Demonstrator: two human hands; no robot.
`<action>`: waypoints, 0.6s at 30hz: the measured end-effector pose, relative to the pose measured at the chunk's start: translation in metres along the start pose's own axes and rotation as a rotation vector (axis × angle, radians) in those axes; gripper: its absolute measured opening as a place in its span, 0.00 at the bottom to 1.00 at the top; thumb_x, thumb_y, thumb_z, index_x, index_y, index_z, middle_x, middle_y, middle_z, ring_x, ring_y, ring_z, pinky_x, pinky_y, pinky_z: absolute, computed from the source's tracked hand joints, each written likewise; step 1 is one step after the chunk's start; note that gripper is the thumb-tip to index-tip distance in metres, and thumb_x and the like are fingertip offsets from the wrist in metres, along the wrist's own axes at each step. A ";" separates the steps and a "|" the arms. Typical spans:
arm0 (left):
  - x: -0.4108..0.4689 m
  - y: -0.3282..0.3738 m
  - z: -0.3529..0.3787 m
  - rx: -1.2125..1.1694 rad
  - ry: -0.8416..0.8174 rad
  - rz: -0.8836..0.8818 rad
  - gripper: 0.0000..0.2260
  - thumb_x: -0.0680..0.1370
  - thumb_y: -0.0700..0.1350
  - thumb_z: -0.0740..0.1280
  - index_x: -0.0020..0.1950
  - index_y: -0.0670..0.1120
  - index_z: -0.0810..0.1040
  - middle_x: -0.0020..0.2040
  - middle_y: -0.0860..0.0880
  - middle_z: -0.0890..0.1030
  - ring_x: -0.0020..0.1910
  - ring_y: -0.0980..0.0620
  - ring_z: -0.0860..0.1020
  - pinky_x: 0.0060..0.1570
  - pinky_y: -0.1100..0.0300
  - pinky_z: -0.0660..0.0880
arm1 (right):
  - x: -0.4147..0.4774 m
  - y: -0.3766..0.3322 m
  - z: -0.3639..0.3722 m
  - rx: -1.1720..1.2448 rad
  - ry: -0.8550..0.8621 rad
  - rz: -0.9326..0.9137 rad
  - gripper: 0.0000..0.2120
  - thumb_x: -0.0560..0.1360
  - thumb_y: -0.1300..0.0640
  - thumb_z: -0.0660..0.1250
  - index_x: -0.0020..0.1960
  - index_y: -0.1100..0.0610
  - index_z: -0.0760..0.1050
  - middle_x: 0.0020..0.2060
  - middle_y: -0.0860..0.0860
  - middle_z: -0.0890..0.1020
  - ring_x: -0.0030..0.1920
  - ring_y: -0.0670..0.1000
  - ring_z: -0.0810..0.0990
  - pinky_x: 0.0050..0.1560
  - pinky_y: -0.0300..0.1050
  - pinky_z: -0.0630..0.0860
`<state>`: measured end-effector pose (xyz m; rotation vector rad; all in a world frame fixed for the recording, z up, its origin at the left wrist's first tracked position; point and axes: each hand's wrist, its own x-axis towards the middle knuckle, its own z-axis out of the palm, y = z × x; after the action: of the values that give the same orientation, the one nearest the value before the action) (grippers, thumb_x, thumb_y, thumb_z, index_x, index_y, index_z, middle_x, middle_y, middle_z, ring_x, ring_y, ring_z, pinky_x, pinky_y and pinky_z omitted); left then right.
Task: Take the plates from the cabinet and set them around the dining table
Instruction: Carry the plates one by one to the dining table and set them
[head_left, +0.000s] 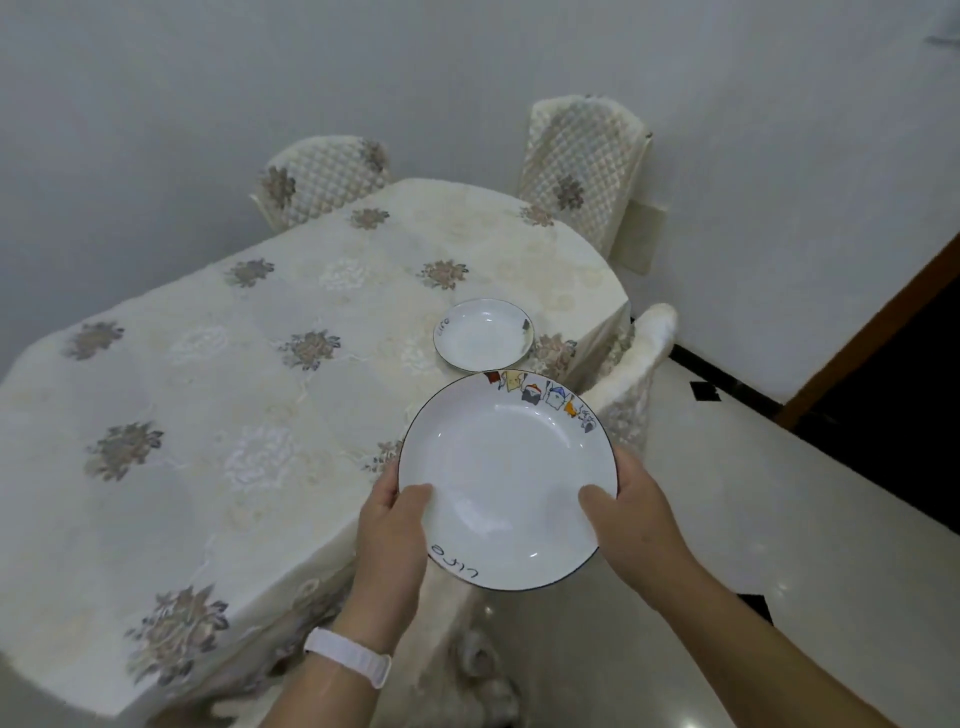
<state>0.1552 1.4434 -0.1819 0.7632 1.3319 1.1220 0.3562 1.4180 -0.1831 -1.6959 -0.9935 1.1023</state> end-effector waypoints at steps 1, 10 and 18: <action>0.012 0.004 -0.004 -0.020 0.023 -0.003 0.18 0.72 0.41 0.61 0.58 0.54 0.81 0.54 0.43 0.84 0.53 0.35 0.80 0.51 0.36 0.76 | 0.012 -0.007 0.007 -0.018 -0.021 -0.004 0.21 0.70 0.65 0.60 0.52 0.40 0.76 0.45 0.42 0.84 0.45 0.43 0.82 0.41 0.41 0.79; 0.106 0.031 -0.046 -0.032 0.193 0.028 0.17 0.77 0.34 0.59 0.54 0.51 0.82 0.46 0.50 0.86 0.43 0.51 0.82 0.38 0.58 0.78 | 0.107 -0.053 0.087 -0.121 -0.190 -0.031 0.21 0.73 0.66 0.60 0.53 0.41 0.75 0.43 0.42 0.82 0.41 0.42 0.80 0.31 0.32 0.73; 0.139 0.037 -0.085 -0.067 0.356 0.044 0.17 0.78 0.35 0.59 0.54 0.53 0.82 0.47 0.51 0.86 0.47 0.46 0.82 0.45 0.51 0.78 | 0.148 -0.069 0.145 -0.191 -0.314 -0.060 0.18 0.70 0.61 0.60 0.56 0.45 0.75 0.45 0.44 0.82 0.47 0.48 0.81 0.40 0.43 0.76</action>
<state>0.0495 1.5705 -0.2076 0.5616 1.5688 1.3765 0.2514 1.6095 -0.1921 -1.6595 -1.3750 1.2939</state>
